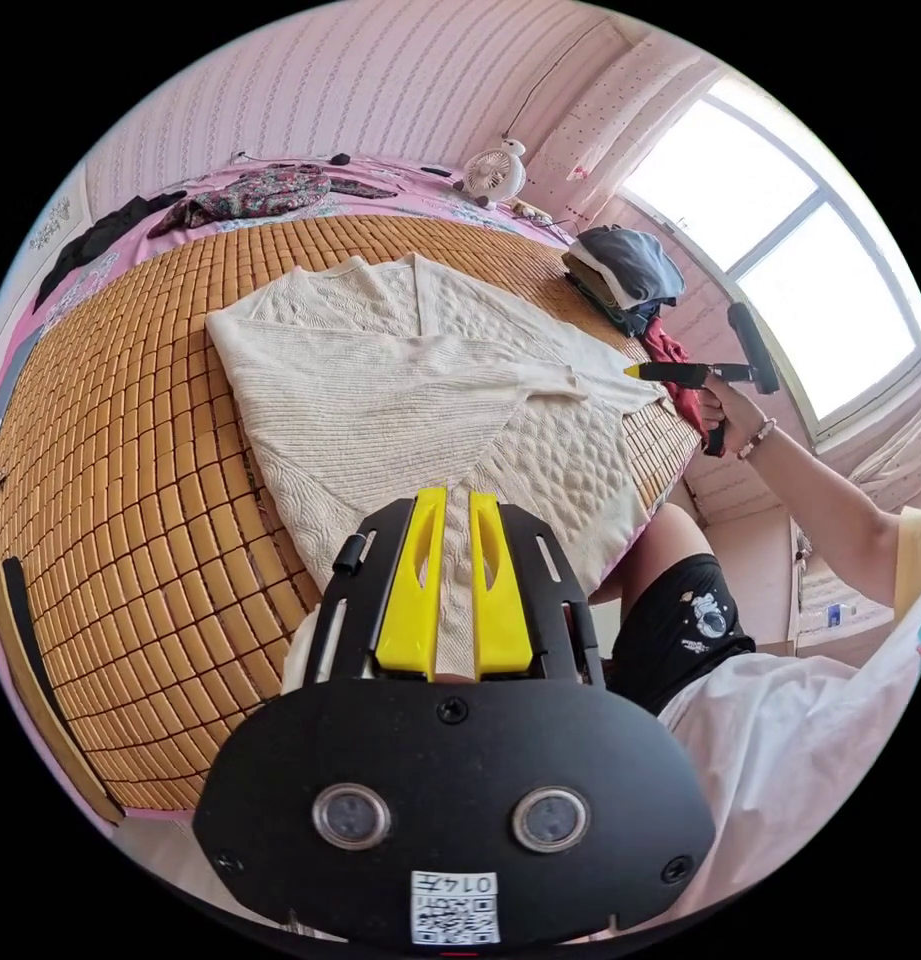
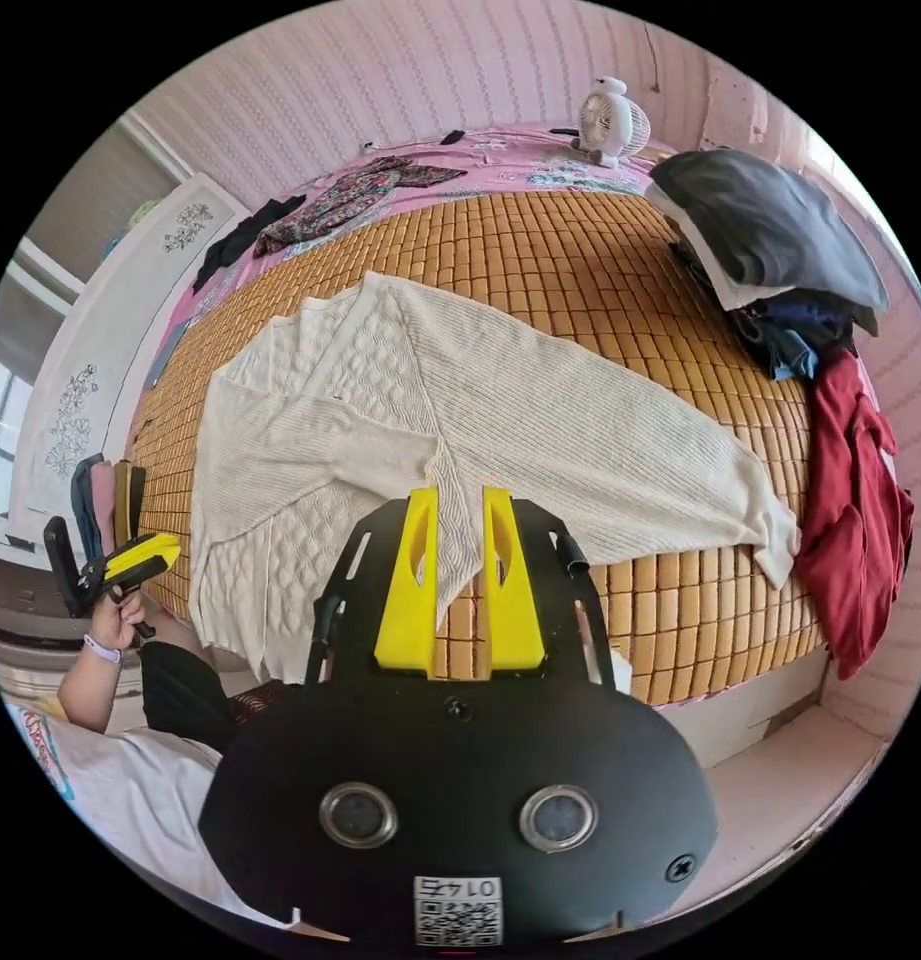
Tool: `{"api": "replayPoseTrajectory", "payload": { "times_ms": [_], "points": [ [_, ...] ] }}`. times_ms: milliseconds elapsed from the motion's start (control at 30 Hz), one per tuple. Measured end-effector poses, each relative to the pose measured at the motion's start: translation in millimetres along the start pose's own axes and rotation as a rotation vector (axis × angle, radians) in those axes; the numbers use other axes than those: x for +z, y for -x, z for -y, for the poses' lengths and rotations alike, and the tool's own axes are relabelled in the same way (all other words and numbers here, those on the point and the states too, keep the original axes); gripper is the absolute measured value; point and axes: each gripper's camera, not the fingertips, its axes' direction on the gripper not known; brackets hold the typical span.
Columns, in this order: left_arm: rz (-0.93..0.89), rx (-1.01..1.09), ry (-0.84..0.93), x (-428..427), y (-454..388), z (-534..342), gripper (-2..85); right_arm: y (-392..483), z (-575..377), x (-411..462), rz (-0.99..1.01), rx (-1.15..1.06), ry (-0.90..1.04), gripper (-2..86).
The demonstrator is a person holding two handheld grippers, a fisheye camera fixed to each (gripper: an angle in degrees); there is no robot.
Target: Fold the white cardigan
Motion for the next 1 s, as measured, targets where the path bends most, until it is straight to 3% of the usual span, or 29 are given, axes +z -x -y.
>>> {"api": "replayPoseTrajectory", "payload": {
  "times_ms": [267, 433, 633, 800, 867, 967, 1000],
  "points": [
    [0.014, 0.023, 0.048, 21, 0, 28, 2.5, -126, -29, -21, -0.149, 0.484, -0.196, 8.8],
    [0.056, 0.115, 0.072, 40, -20, 61, 2.5, -182, -20, -31, -0.186, 0.639, -0.243, 8.9],
    [0.13, 0.021, 0.137, 69, -3, 90, 2.1, -204, -4, -19, -0.187, 0.708, -0.202, 6.6],
    [0.095, -0.062, 0.154, 76, 14, 92, 1.1, -116, 1, -71, -0.114, 0.434, -0.451, 1.3],
    [0.065, -0.076, 0.146, 71, 17, 92, 1.9, -9, 6, -99, -0.009, 0.093, -0.514, 1.3],
    [-0.001, -0.087, 0.076, 49, 20, 89, 3.5, 132, -11, -80, 0.125, -0.349, -0.364, 2.7],
    [0.0, -0.078, 0.037, 37, 20, 86, 3.8, 153, -17, -70, 0.129, -0.404, -0.319, 3.1]
  ]
}}
